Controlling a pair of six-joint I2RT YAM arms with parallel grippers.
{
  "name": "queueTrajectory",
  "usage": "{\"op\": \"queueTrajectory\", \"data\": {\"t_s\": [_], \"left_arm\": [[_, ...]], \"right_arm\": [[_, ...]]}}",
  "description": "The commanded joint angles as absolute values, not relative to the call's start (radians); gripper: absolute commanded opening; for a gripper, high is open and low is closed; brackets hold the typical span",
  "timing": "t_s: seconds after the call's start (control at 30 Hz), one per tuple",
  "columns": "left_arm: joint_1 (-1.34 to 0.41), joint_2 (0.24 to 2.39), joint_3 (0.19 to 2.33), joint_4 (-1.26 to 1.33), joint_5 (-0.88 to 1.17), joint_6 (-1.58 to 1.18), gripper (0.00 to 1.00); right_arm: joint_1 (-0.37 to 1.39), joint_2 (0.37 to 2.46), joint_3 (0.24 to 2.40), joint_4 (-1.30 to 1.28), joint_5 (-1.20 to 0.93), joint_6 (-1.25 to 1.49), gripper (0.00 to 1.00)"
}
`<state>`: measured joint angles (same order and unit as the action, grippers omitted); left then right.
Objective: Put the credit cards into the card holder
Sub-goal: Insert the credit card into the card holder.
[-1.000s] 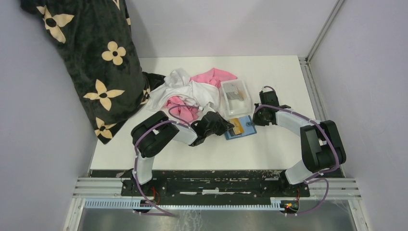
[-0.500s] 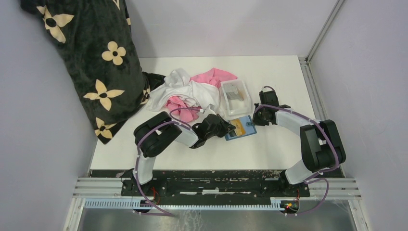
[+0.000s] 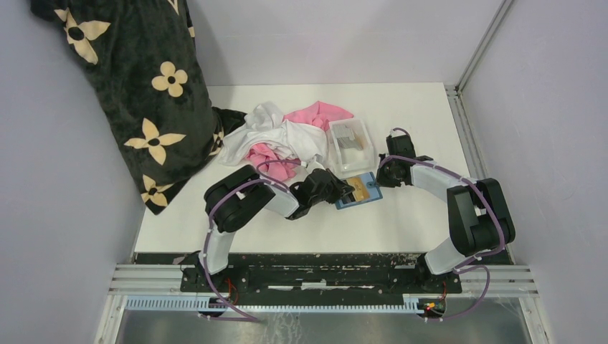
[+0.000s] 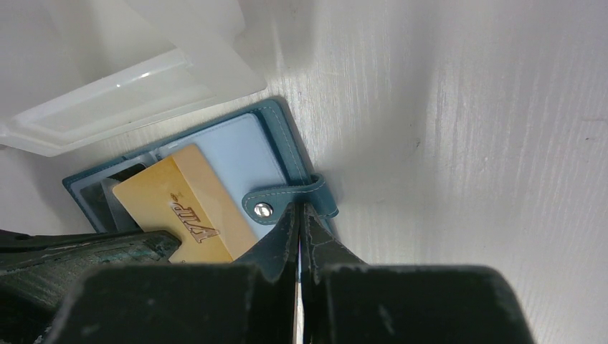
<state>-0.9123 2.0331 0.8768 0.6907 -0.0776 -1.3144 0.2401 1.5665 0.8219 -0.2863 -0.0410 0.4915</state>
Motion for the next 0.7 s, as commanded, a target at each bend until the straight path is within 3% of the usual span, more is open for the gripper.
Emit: {"op": "queueTrajectory", "data": {"t_s": [0.0,0.4,0.67], "left_arm": [[-0.919,2.086,0.908,0.612,-0.082,-1.310,0.03],[-0.920,2.142,0.996,0.541,-0.065,-1.289,0.04],[-0.919,2.159,1.043,0.492,-0.071,-1.269,0.19]], "right_arm": [[0.238,1.574,0.856,-0.290,-0.020,0.480,0.01],[0.238,1.574,0.854,-0.290,-0.033,0.480,0.01],[0.237,1.575,0.848,-0.282,-0.052,0.486,0.01]]}}
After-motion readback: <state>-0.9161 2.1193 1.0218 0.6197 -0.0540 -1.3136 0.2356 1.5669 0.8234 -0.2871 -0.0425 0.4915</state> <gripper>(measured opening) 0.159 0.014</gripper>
